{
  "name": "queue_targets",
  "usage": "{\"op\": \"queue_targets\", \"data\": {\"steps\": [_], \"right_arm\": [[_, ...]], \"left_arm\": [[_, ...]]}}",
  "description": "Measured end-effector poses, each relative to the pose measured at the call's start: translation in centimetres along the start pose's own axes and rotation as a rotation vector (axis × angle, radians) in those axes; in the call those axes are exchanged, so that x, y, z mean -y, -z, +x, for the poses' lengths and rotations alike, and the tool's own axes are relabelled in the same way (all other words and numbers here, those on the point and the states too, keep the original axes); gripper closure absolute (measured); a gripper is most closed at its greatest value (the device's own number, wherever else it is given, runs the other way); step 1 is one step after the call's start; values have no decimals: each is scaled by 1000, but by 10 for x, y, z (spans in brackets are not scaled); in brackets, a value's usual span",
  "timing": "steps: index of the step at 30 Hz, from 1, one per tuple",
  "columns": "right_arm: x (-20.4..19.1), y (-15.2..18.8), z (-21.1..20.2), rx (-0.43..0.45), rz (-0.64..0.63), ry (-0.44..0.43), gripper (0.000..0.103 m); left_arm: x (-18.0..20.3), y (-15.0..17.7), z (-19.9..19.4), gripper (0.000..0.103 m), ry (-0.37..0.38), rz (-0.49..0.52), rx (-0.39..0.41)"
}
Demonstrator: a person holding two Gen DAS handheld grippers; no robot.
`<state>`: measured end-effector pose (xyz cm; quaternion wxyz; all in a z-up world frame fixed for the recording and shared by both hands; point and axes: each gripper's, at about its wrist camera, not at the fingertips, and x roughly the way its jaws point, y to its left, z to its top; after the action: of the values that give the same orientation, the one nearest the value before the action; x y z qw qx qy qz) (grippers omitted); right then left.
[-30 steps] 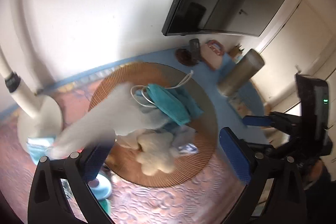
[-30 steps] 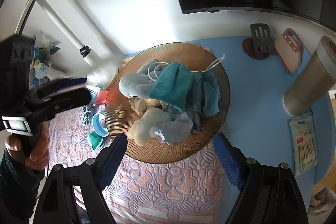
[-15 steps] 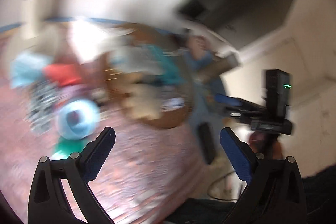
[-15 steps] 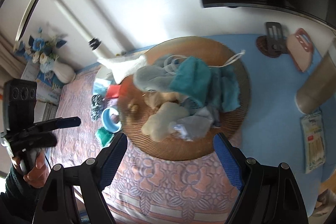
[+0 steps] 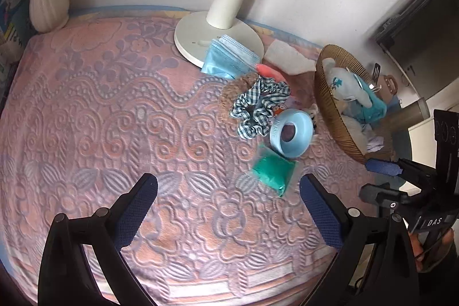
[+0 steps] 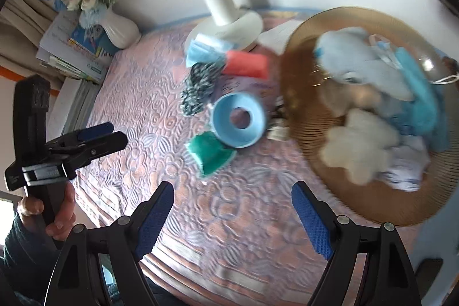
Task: Organize soft objects
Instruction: 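Grasp the checkered scrunchie with the left gripper while the right grasps the blue tape roll, then carry the scrunchie and tape roll into the amber bowl, open both grippers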
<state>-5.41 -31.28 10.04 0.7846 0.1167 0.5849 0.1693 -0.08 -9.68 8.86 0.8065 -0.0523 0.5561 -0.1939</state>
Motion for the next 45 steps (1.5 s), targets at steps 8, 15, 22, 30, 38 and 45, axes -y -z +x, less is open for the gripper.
{"op": "queue_targets", "data": {"steps": [8,15,22,30,38,45], "right_arm": [[14,-13,38,18,256,7,20],[26,-14,56,84,434,21,44],[30,-20,72,105,518,79,57],[30,-25,85,109,565,82,57],[20,-33,90,135,537,90,87],[12,-19,66,160,498,64,93]], "left_arm": [[11,-41,36,7,24,134,-54],[34,-64,71,17,25,313,-114],[41,-74,88,22,41,375,-150],[35,-74,86,56,63,426,-113],[-8,-75,60,84,202,300,-83],[-34,-53,38,85,219,230,-59]]}}
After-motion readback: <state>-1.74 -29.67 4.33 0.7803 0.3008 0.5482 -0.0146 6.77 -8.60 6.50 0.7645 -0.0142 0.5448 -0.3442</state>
